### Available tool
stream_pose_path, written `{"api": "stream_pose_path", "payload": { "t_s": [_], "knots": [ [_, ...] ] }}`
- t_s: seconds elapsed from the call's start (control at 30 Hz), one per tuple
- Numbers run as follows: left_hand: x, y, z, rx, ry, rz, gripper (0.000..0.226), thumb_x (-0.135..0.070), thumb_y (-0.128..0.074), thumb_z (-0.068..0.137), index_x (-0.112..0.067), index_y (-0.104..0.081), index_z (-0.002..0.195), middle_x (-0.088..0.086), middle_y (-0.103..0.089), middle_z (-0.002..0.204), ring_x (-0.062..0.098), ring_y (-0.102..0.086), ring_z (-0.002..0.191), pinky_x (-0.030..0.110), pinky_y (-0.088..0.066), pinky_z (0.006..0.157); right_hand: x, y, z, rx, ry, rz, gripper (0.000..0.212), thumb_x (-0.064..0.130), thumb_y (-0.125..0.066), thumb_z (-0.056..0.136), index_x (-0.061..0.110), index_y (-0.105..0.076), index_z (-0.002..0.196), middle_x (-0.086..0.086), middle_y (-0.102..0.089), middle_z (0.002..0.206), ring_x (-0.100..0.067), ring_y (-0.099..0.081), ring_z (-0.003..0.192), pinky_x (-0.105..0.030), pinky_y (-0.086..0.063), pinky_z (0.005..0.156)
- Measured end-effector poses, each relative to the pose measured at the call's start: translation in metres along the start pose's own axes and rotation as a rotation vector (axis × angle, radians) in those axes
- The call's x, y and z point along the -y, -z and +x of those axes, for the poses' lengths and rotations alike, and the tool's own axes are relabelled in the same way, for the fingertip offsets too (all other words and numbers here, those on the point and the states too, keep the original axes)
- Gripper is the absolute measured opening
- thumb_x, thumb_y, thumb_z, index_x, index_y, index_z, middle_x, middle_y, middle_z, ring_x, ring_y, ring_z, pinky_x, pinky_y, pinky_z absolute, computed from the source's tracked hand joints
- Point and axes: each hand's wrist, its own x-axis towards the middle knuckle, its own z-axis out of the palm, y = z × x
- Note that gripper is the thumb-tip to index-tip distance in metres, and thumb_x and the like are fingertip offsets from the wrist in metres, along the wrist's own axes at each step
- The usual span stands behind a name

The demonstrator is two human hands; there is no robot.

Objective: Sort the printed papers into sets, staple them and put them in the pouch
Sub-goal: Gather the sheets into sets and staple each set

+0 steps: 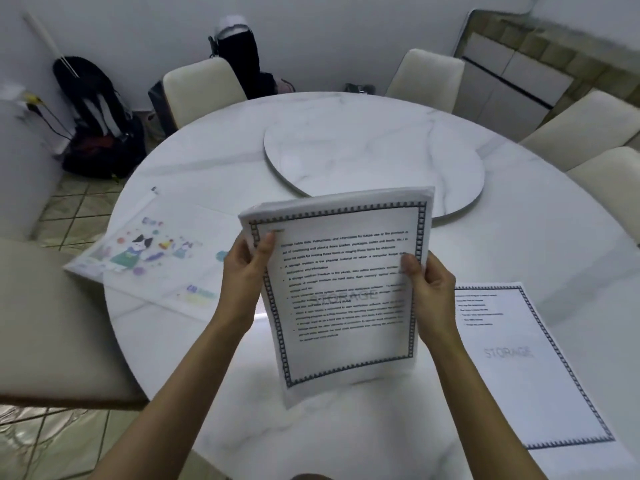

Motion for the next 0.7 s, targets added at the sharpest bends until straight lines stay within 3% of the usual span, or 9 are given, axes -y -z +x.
{"api": "stream_pose_path", "payload": {
  "t_s": [0.17, 0.27, 0.37, 0.5, 0.6, 0.7],
  "knots": [
    [-0.007, -0.013, -0.019, -0.060, -0.095, 0.000, 0.004, -0.020, -0.054, 0.088, -0.020, -0.058, 0.089, -0.013, -0.069, 0.080, 0.002, -0.068, 0.076, 0.018, -0.055, 0.063, 0.016, -0.005, -0.007, -0.078, 0.105, 0.080, 0.016, 0.011, -0.049, 0.093, 0.019, -0.057, 0.083, 0.023, -0.066, 0.069, 0.006, -0.060, 0.067, -0.012, -0.048, 0.061],
    [-0.014, -0.023, -0.029, -0.107, -0.220, 0.055, 0.004, -0.018, -0.054, 0.088, -0.021, -0.054, 0.086, -0.017, -0.069, 0.078, -0.001, -0.066, 0.076, 0.015, -0.053, 0.063, 0.019, -0.010, -0.017, -0.130, 0.154, 0.099, 0.017, 0.007, -0.045, 0.094, 0.019, -0.055, 0.086, 0.028, -0.064, 0.071, 0.011, -0.058, 0.070, -0.008, -0.046, 0.061],
    [-0.003, -0.025, -0.036, -0.123, -0.207, 0.109, 0.002, -0.021, -0.054, 0.088, -0.022, -0.054, 0.090, -0.014, -0.064, 0.083, -0.004, -0.064, 0.078, 0.013, -0.051, 0.064, 0.005, -0.014, -0.030, -0.123, 0.099, 0.085, 0.009, 0.023, -0.048, 0.089, 0.021, -0.056, 0.091, 0.025, -0.067, 0.079, 0.007, -0.062, 0.079, -0.016, -0.052, 0.071],
    [0.023, -0.020, -0.043, -0.093, -0.126, 0.191, 0.043, -0.033, -0.052, 0.083, -0.009, -0.052, 0.118, -0.011, -0.063, 0.101, 0.009, -0.062, 0.097, 0.017, -0.055, 0.075, -0.018, -0.014, -0.043, -0.085, -0.049, 0.074, 0.026, 0.047, -0.057, 0.084, 0.026, -0.061, 0.100, 0.015, -0.071, 0.095, -0.012, -0.065, 0.099, -0.030, -0.053, 0.088],
    [0.024, -0.020, -0.045, -0.071, -0.118, 0.200, 0.050, -0.036, -0.051, 0.081, -0.005, -0.052, 0.121, -0.002, -0.063, 0.106, 0.013, -0.061, 0.102, 0.019, -0.055, 0.080, -0.018, -0.013, -0.043, -0.083, -0.087, 0.057, 0.025, 0.037, -0.055, 0.085, 0.020, -0.061, 0.103, 0.005, -0.070, 0.098, -0.013, -0.065, 0.101, -0.038, -0.052, 0.092],
    [0.020, -0.021, -0.045, -0.083, -0.133, 0.210, 0.047, -0.037, -0.052, 0.082, -0.007, -0.054, 0.118, -0.005, -0.065, 0.104, 0.011, -0.062, 0.100, 0.022, -0.056, 0.079, -0.013, -0.010, -0.039, -0.082, -0.102, 0.038, 0.022, 0.031, -0.055, 0.087, 0.019, -0.062, 0.103, 0.004, -0.070, 0.101, -0.012, -0.066, 0.098, -0.034, -0.054, 0.088]
  ]
}}
